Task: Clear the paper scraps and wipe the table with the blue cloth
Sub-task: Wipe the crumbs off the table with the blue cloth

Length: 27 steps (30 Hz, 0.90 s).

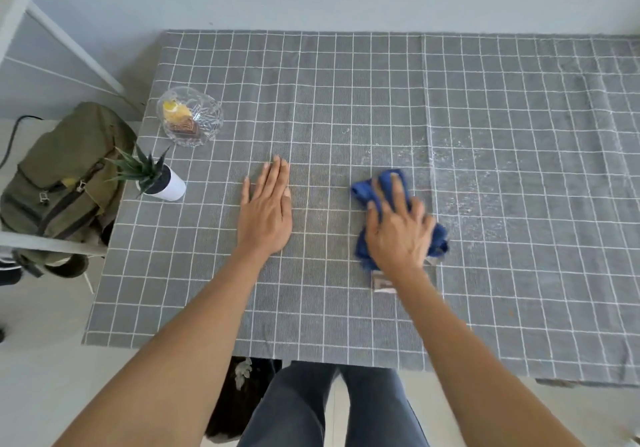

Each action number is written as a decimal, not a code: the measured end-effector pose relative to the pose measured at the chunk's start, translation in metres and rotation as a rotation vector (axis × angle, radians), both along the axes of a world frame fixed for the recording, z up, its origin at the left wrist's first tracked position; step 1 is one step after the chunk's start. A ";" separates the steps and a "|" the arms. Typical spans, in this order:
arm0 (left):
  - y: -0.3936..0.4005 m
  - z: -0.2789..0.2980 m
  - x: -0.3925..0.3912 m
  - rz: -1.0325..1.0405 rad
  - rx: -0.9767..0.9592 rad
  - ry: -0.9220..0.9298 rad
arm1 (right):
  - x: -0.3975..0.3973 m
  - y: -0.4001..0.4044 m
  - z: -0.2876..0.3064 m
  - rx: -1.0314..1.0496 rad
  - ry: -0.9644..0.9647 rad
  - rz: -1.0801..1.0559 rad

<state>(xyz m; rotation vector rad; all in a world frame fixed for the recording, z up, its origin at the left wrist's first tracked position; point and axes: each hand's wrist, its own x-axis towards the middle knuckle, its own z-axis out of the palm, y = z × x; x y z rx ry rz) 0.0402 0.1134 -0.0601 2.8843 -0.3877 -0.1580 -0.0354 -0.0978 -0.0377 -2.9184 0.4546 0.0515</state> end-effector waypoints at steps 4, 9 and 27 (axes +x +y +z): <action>0.001 -0.001 0.000 0.003 0.020 0.000 | -0.004 -0.075 -0.001 -0.055 0.023 -0.276; 0.007 0.001 -0.002 -0.028 -0.030 0.057 | -0.003 -0.056 0.007 0.012 -0.026 -0.283; 0.024 0.003 -0.014 -0.026 0.042 -0.017 | -0.003 0.064 -0.012 0.063 -0.165 0.319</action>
